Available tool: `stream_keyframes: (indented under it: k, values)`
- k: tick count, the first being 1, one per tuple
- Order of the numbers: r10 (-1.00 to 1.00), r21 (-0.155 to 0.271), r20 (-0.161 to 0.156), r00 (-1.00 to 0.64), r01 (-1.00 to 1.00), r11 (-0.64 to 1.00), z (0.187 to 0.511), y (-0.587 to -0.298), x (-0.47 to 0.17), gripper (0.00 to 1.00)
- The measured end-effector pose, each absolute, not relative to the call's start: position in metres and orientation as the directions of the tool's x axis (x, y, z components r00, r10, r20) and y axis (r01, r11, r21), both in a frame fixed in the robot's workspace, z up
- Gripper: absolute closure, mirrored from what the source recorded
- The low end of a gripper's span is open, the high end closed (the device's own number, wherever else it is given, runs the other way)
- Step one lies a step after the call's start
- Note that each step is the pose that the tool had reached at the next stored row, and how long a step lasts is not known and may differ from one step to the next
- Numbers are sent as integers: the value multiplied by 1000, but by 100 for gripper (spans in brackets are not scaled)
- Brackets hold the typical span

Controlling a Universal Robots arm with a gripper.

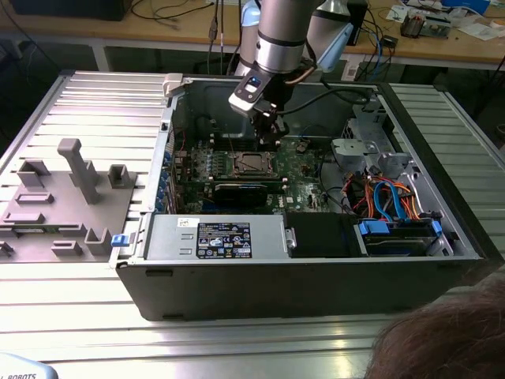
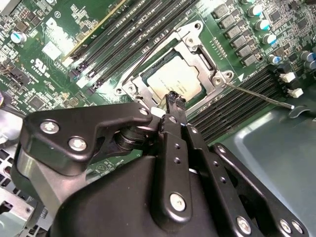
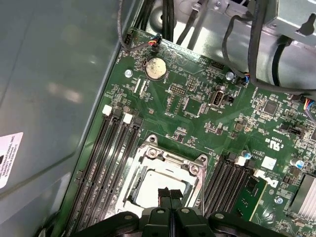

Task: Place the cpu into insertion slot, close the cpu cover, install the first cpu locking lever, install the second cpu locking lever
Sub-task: 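Install the first cpu locking lever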

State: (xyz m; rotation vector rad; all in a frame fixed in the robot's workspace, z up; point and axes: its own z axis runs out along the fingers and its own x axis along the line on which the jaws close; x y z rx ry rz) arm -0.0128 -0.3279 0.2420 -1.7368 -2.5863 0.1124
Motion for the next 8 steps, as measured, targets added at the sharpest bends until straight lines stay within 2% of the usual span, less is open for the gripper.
stream_keyframes:
  k: [8]
  values:
    - [904, -73, -20, -426, 903, 424, 242, -328, -13, 89]
